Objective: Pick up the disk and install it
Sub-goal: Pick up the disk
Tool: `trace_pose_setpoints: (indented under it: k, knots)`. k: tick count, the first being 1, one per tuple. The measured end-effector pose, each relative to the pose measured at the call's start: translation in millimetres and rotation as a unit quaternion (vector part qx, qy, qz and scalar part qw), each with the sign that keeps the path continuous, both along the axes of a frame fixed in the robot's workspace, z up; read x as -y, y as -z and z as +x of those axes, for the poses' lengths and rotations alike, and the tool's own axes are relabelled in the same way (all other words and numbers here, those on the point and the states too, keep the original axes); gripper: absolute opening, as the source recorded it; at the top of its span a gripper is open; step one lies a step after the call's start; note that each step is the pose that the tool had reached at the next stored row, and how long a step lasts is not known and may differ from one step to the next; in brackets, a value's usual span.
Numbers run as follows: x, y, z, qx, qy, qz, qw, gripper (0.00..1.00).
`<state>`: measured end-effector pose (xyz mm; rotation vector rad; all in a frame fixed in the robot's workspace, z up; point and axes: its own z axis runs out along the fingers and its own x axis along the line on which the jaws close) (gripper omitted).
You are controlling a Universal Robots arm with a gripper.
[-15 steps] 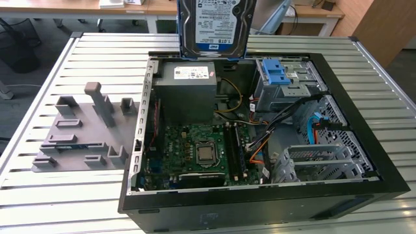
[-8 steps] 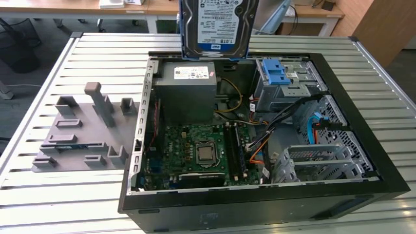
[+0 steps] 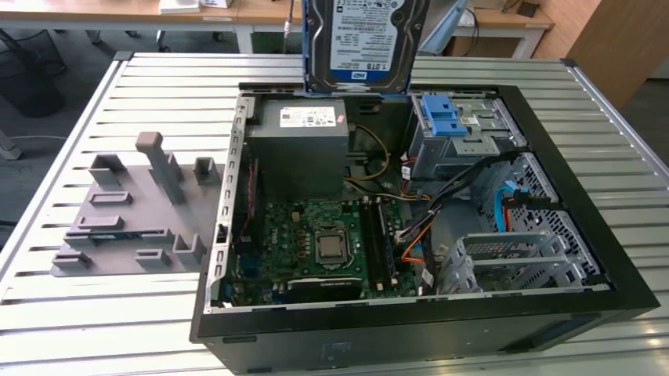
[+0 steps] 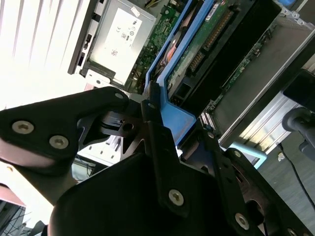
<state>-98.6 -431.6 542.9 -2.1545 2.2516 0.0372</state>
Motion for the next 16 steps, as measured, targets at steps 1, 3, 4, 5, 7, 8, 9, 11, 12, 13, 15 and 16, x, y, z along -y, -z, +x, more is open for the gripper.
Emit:
trace_pose_setpoints:
  k: [1,3,4,5,7,8,9,11,12,13,15,16]
  knots:
    - [0.0,0.0,2.6,0.0000,0.000,0.0000,1.0000,0.36]
    - [0.0,0.0,7.4,0.0000,0.000,0.0000,1.0000,0.36]
    - [0.0,0.0,9.2,0.0000,0.000,0.0000,1.0000,0.36]
    - [0.1,0.0,10.0,0.0000,0.000,0.0000,1.0000,0.36]
    - [0.1,0.0,11.0,0.0000,0.000,0.0000,1.0000,0.36]
    - [0.0,0.0,11.5,0.0000,0.000,0.0000,1.0000,0.36]
    - [0.0,0.0,11.9,0.0000,0.000,0.0000,1.0000,0.36]
    - [0.0,0.0,12.7,0.0000,0.000,0.0001,1.0000,0.36]
    - [0.0,0.0,13.2,0.0000,0.000,0.0000,1.0000,0.36]
    - [0.0,0.0,13.6,0.0000,0.000,0.0000,1.0000,0.36]
    - [0.0,0.0,14.6,0.0000,0.000,0.0000,1.0000,0.36]
    - [0.0,0.0,15.0,0.0000,0.000,0.0000,1.0000,0.36]
